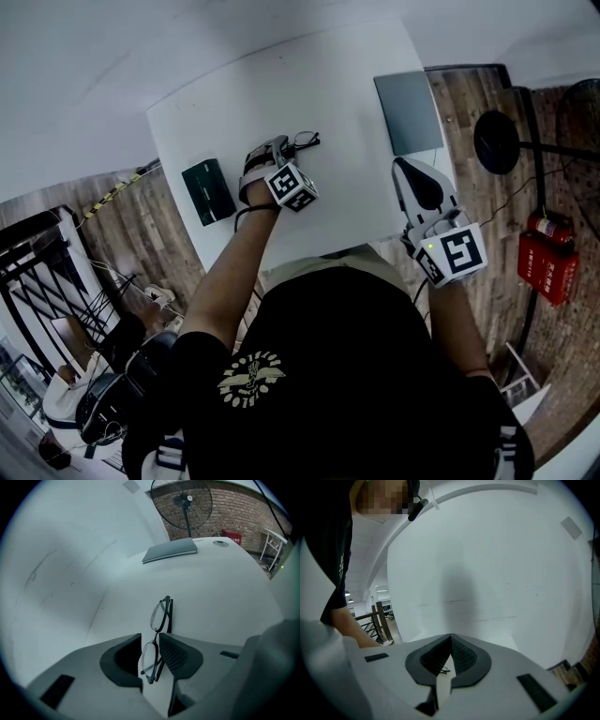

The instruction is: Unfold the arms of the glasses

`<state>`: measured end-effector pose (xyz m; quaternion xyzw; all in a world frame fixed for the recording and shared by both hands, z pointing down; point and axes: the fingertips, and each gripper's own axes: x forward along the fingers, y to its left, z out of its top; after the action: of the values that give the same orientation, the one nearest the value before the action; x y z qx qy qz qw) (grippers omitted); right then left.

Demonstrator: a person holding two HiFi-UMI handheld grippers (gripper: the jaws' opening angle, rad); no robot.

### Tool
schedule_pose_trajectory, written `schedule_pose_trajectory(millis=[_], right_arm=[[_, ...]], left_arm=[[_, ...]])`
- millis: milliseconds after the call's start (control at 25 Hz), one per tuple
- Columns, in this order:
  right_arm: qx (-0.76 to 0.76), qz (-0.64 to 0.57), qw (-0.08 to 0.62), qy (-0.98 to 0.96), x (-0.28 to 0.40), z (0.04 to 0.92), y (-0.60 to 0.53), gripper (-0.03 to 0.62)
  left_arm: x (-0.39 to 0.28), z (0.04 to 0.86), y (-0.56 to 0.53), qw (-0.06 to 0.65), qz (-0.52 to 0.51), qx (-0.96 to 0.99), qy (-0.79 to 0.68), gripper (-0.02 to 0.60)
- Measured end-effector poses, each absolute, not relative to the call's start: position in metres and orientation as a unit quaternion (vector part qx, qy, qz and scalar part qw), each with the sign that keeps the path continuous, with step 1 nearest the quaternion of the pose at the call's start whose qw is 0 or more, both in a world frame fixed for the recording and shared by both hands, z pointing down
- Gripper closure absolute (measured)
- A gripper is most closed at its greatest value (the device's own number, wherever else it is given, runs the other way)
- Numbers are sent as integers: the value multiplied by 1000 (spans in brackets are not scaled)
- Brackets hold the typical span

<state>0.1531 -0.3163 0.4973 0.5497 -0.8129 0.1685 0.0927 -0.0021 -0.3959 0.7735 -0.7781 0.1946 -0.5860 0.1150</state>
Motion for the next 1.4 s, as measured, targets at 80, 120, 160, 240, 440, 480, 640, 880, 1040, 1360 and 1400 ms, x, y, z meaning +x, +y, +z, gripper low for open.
schedule_pose_trajectory(millis=[80,120,160,240,440,480,640,880,1040,1360,1400], right_arm=[[550,171,91,-812,155,497,-317,594],[550,173,89,-812,156,497,-317,594],[551,174,88,-812,157,496,-317,594],[551,173,87,-812,158,493,-316,594],[546,172,90,-815,160,489,-311,594],[545,173,90,-815,160,488,-310,594],[540,172,91,-819,158,486,-304,594],[530,160,85,-829,153,477,-302,594],[516,151,82,-839,145,469,-299,594],[484,132,81,-861,129,455,-292,594],[483,130,80,-862,129,454,-291,594]], left_arm=[[-2,777,-398,120,-592,-774,190,480],[-2,779,-399,125,-595,-771,189,480],[-2,779,-400,130,-596,-769,189,482],[-2,779,-401,136,-595,-769,191,523],[0,763,-404,129,-567,-785,213,557],[0,758,-404,124,-558,-790,221,558],[-2,743,-403,93,-520,-811,250,558],[-13,720,-400,29,-461,-832,307,558],[-24,700,-394,-9,-415,-841,348,558],[-48,674,-381,-58,-360,-838,405,560],[-50,672,-379,-64,-354,-838,410,560]])
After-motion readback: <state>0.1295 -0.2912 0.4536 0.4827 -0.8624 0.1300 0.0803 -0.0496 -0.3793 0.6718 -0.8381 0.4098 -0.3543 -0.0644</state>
